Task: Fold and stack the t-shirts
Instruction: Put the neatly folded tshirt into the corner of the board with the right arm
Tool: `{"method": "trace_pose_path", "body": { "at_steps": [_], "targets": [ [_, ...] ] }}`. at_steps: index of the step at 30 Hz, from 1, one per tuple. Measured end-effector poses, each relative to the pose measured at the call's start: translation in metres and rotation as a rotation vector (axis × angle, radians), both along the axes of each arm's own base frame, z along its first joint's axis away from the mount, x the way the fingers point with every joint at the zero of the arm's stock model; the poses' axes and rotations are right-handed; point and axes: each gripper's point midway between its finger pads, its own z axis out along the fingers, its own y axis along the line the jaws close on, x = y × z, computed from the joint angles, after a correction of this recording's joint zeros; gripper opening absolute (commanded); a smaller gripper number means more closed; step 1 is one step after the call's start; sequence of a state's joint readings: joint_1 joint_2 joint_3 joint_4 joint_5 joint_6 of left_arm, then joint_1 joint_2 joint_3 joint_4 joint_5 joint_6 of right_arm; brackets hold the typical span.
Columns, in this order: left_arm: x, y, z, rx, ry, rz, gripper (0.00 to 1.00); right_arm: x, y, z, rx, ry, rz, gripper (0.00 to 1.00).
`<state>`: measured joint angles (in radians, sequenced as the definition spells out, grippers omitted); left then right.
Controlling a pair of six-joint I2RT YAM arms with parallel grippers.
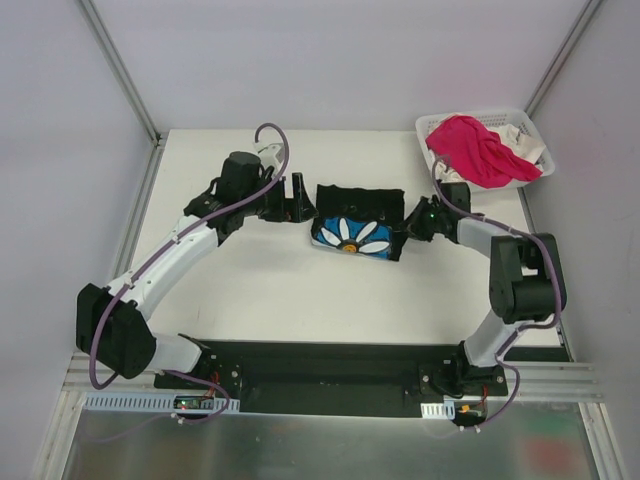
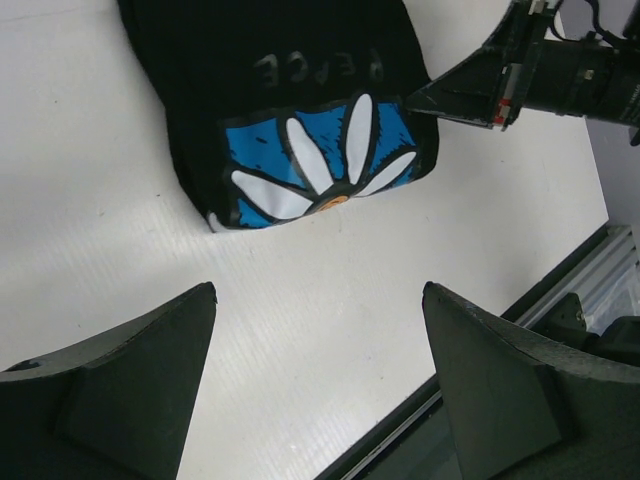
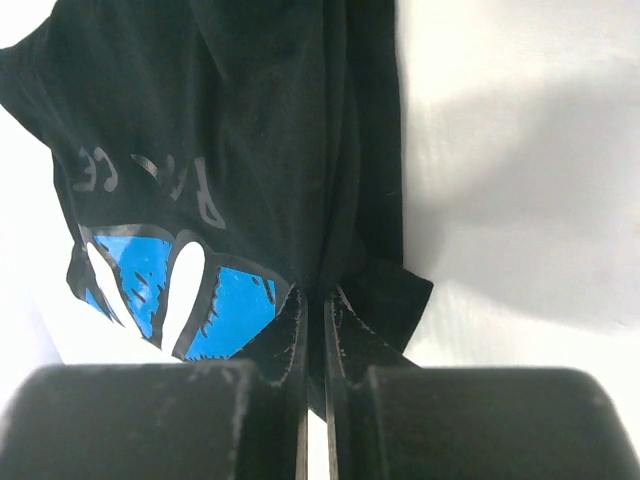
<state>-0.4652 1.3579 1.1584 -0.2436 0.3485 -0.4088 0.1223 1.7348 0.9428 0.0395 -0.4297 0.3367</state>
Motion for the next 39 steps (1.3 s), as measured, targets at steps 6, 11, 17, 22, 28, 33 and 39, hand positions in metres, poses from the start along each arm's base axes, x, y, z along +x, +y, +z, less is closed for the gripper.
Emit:
{"method": "trace_pose_path", "body": {
  "at_steps": [6, 11, 17, 22, 28, 33, 39],
  "targets": [
    [0.001, 0.004, -0.003, 0.013, -0.005, 0.023, 0.84, -0.019, -0.047, 0.009, -0.083, -0.042, -0.146, 0.01],
    [0.002, 0.006, -0.004, 0.017, -0.008, 0.032, 0.84, -0.037, -0.104, 0.022, -0.204, -0.085, -0.336, 0.01],
    [0.003, 0.005, -0.003, 0.011, -0.014, 0.033, 0.84, -0.058, -0.163, 0.045, -0.330, -0.133, -0.548, 0.01],
    [0.003, 0.005, -0.003, 0.010, -0.016, 0.032, 0.84, -0.068, -0.174, 0.053, -0.367, -0.139, -0.589, 0.04],
    [0.003, 0.005, -0.001, 0.009, -0.019, 0.033, 0.84, -0.073, -0.170, 0.046, -0.352, -0.097, -0.568, 0.21],
    [0.004, 0.006, 0.000, 0.012, -0.026, 0.038, 0.84, -0.076, -0.163, 0.042, -0.325, -0.076, -0.550, 0.47],
    [0.015, 0.001, 0.025, -0.009, -0.077, 0.040, 0.84, -0.080, -0.166, 0.044, -0.348, -0.048, -0.550, 0.50]
  ]
}}
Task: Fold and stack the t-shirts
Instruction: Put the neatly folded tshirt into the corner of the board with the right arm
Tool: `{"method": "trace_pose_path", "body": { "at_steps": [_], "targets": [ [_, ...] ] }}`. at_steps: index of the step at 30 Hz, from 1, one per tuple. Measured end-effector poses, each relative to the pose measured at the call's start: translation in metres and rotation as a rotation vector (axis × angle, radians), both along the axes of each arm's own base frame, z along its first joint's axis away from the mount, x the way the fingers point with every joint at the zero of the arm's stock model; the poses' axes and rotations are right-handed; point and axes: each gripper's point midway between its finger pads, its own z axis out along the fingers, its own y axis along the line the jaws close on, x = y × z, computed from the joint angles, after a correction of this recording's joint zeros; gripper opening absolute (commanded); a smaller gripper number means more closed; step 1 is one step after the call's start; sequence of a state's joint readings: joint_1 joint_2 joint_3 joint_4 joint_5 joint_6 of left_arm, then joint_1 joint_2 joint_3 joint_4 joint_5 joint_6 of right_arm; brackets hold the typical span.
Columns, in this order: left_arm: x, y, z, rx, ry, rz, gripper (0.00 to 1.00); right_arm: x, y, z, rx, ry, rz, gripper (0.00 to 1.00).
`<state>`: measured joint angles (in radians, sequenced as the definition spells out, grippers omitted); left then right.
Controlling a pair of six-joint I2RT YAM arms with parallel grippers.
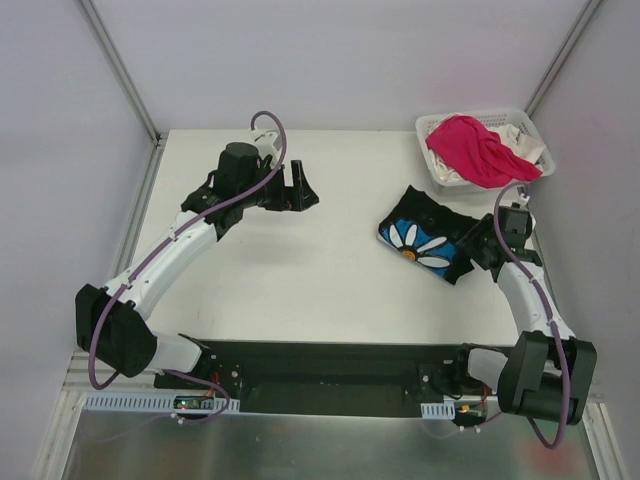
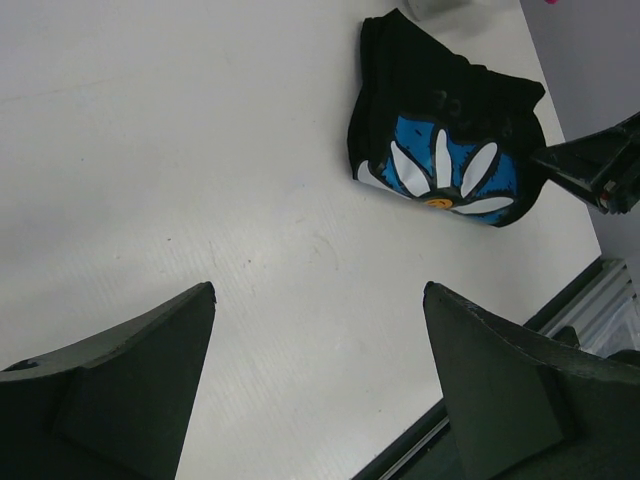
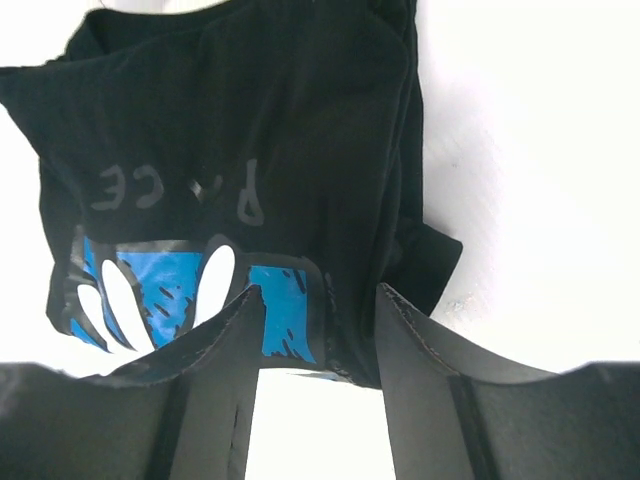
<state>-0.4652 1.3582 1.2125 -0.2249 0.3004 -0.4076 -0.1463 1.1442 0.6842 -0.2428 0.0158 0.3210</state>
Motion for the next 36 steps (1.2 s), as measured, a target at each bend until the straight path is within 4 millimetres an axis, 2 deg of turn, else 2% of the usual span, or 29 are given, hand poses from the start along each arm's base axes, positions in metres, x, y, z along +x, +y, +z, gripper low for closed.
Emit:
{"method": "trace_pose_path", "body": {
  "at_steps": [5, 7, 10, 12, 14, 16, 21, 24, 31, 36],
  "targets": [
    [0.002, -0.001, 0.001, -0.001, -0.003, 0.000, 0.84, 0.005, -0.003, 0.020, -0.019, -0.026, 0.001, 0.51],
    [0.003, -0.001, -0.001, 0.002, 0.003, 0.000, 0.84, 0.008, -0.003, 0.036, -0.023, -0.054, 0.003, 0.51],
    [0.004, -0.002, -0.006, 0.007, 0.013, 0.000, 0.84, 0.019, -0.003, 0.064, -0.029, -0.123, 0.014, 0.50],
    [0.005, -0.002, -0.009, 0.010, 0.021, 0.000, 0.84, 0.027, 0.000, 0.077, -0.020, -0.147, 0.029, 0.49],
    [0.006, -0.003, -0.012, 0.014, 0.029, -0.001, 0.84, 0.036, 0.004, 0.081, -0.008, -0.161, 0.048, 0.48],
    [0.006, -0.003, -0.015, 0.018, 0.036, 0.000, 0.84, 0.044, 0.009, 0.073, 0.016, -0.144, 0.064, 0.46],
    [0.006, -0.003, -0.015, 0.019, 0.037, -0.001, 0.85, 0.057, 0.030, 0.030, 0.077, -0.036, 0.112, 0.38],
    [0.009, -0.005, -0.016, 0.020, 0.040, 0.000, 0.84, 0.063, 0.041, 0.013, 0.095, -0.001, 0.135, 0.34],
    [0.019, -0.010, -0.026, 0.030, 0.065, -0.004, 0.84, 0.088, 0.063, -0.008, 0.128, 0.051, 0.190, 0.32],
    [0.020, -0.011, -0.032, 0.037, 0.079, -0.004, 0.84, 0.096, 0.071, -0.017, 0.153, 0.058, 0.200, 0.32]
  ]
}}
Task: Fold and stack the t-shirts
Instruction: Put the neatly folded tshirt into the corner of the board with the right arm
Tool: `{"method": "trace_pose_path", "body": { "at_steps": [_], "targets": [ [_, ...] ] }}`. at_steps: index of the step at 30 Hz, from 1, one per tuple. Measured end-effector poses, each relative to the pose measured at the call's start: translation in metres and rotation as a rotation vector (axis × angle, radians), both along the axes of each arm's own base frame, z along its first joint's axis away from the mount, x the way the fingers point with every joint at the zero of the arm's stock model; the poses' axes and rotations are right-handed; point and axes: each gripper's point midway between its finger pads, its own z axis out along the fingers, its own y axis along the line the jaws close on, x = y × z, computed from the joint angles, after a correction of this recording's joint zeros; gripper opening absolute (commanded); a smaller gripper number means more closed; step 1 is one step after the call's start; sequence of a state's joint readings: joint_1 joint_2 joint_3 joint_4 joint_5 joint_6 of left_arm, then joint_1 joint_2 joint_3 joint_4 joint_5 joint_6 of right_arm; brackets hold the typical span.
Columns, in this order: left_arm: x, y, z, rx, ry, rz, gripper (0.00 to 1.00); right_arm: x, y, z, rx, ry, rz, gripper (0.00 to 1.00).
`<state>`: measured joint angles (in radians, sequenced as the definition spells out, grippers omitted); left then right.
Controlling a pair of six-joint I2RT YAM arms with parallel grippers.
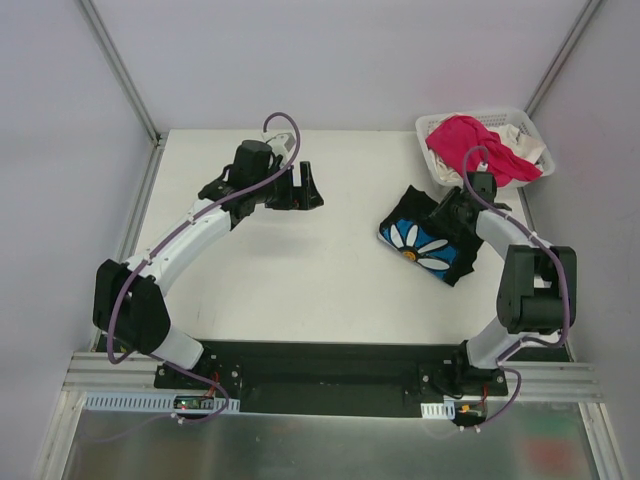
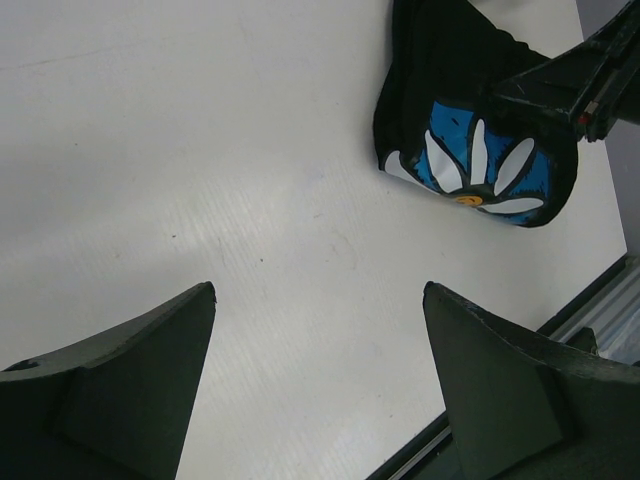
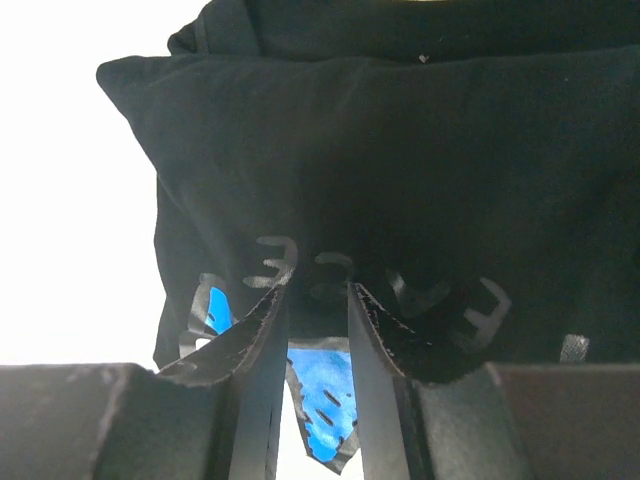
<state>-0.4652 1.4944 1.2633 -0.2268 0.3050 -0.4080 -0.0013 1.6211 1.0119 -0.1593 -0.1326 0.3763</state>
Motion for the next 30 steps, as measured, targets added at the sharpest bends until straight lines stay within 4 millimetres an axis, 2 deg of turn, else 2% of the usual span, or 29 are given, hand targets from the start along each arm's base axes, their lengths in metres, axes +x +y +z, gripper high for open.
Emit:
{"method": "trace_pose_path", "body": {
  "at_steps": [5, 9, 13, 15, 22, 26, 30],
  "targets": [
    [-0.001, 0.000, -0.001, 0.003, 0.004, 0.001, 0.84, 0.012, 0.001, -0.001, 0.013, 0.002, -0.017, 0.31],
    [-0.001, 0.001, 0.003, 0.004, 0.003, 0.001, 0.84, 0.029, 0.002, 0.001, 0.028, -0.011, -0.024, 0.14],
    [-0.001, 0.001, 0.006, 0.006, -0.002, 0.001, 0.84, 0.035, 0.006, -0.014, 0.052, 0.025, -0.030, 0.04],
    [-0.002, 0.002, 0.007, 0.008, 0.000, 0.001, 0.85, 0.032, 0.006, -0.023, 0.058, 0.050, -0.031, 0.01],
    [-0.001, 0.004, 0.006, 0.019, -0.001, 0.012, 0.84, 0.015, 0.003, -0.041, 0.039, 0.105, -0.035, 0.01],
    [-0.001, 0.005, 0.006, 0.022, 0.001, 0.015, 0.84, -0.004, -0.007, -0.048, 0.010, 0.135, -0.047, 0.01],
    [-0.001, 0.005, 0.005, 0.022, 0.001, 0.015, 0.84, -0.026, -0.025, -0.048, -0.012, 0.147, -0.091, 0.01]
  ]
}}
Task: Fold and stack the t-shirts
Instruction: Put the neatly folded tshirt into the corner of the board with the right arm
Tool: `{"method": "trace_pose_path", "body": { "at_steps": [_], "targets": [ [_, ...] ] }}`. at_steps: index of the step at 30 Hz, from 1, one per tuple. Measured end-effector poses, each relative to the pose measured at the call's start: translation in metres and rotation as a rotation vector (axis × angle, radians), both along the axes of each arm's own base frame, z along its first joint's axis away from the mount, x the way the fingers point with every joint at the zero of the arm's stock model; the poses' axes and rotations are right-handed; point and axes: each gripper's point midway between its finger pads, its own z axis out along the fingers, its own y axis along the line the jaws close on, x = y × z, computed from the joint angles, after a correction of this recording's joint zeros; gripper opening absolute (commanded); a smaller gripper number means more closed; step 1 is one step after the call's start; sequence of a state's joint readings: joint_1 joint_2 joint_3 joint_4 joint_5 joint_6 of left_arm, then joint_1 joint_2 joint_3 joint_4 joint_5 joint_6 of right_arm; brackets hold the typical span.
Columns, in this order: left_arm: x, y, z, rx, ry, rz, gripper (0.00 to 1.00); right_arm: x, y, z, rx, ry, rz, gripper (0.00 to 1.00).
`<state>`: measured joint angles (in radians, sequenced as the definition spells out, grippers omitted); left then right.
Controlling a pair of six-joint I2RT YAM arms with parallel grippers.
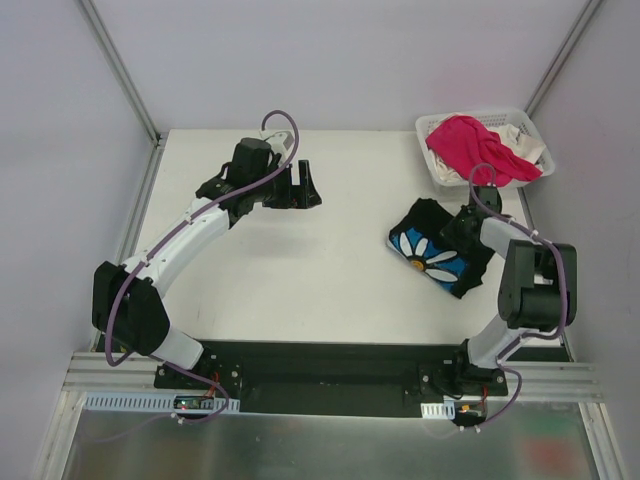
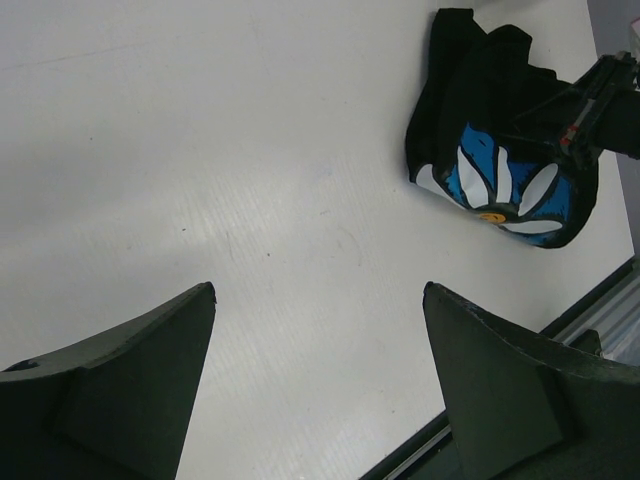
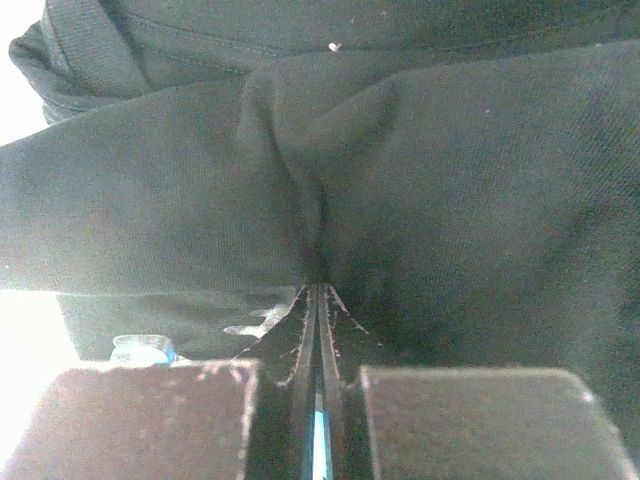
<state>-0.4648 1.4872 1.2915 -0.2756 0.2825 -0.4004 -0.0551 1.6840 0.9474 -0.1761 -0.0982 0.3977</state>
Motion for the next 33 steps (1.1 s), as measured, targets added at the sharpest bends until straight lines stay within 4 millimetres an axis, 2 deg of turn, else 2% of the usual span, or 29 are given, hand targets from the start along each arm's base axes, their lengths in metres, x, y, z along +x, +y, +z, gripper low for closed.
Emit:
{"method": "trace_pose_path", "body": {
  "at_steps": [8, 13, 18, 20, 22, 26, 30, 33],
  "targets": [
    [-0.001, 0.000, 0.006, -0.007, -0.012, -0.001, 0.84, -0.033, -0.036, 0.002, -0.076, 0.009, -0.090, 0.01],
    [-0.003, 0.000, 0.008, -0.011, -0.016, -0.004, 0.84, -0.063, -0.055, 0.002, -0.123, 0.020, -0.153, 0.01],
    [-0.005, -0.002, 0.009, -0.020, -0.011, -0.019, 0.84, -0.081, -0.068, 0.009, -0.171, 0.024, -0.190, 0.09],
    [-0.005, -0.002, 0.009, -0.020, -0.011, -0.019, 0.84, -0.082, -0.070, 0.012, -0.186, 0.016, -0.186, 0.15],
    [-0.005, -0.002, 0.009, -0.021, -0.011, -0.019, 0.84, -0.081, -0.071, 0.016, -0.191, 0.016, -0.170, 0.16],
    [-0.005, -0.002, 0.008, -0.021, -0.011, -0.020, 0.84, -0.060, -0.063, 0.036, -0.150, -0.027, -0.119, 0.22],
    [-0.011, -0.005, 0.001, -0.017, 0.003, -0.030, 0.84, -0.032, -0.045, 0.072, -0.120, -0.129, -0.046, 0.27],
    [-0.016, -0.006, -0.007, -0.009, 0.021, -0.035, 0.84, -0.023, -0.015, 0.093, -0.114, -0.166, 0.067, 0.29]
  ]
}}
